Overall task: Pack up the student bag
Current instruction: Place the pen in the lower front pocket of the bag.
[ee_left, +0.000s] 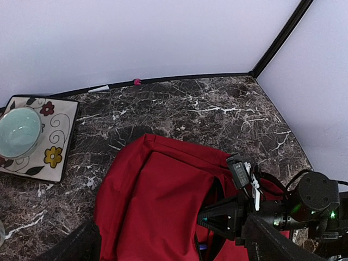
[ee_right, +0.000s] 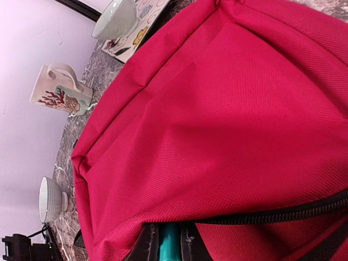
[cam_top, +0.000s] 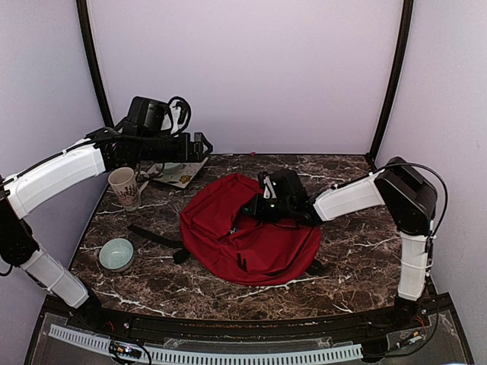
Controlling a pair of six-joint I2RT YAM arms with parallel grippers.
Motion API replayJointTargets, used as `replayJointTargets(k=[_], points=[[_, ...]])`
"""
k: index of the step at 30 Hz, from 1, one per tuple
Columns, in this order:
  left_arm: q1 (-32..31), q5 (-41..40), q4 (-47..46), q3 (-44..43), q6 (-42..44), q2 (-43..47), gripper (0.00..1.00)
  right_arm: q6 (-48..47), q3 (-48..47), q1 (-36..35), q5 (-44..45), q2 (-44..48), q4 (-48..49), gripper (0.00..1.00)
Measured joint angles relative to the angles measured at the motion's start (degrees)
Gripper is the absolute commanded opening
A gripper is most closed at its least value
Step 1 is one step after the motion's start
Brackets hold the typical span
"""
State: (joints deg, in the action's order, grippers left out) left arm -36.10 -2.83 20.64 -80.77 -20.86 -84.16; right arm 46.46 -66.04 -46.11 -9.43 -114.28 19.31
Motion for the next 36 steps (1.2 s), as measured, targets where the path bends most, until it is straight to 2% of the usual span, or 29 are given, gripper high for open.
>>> replayJointTargets(k=[3, 9, 14, 30, 36], points=[[0.0, 0.46, -0.2, -1.16, 0.02, -2.4, 0.94, -0.87, -1.22, 0.04, -1.09, -1.84, 0.28, 0.03], [0.0, 0.52, -0.26, -1.6, 0.02, -3.65, 0.93, -3.15, -2.82, 0.15, -2.23, -2.84, -0.31, 0.26], [0.0, 0.42, -0.46, -1.57, 0.0, -3.65, 0.93, -4.72, -3.02, 0.15, -3.1, -2.4, -3.13, 0.37], [0.0, 0.59, -0.72, 0.57, -0.31, -3.65, 0.93, -10.56, 1.01, 0.15, -0.59, 13.51, -10.51, 0.43], [0.0, 0.94, -0.61, 2.16, -0.28, -3.65, 0.92, -14.86, 2.08, 0.15, 2.82, 18.38, -18.84, 0.56]])
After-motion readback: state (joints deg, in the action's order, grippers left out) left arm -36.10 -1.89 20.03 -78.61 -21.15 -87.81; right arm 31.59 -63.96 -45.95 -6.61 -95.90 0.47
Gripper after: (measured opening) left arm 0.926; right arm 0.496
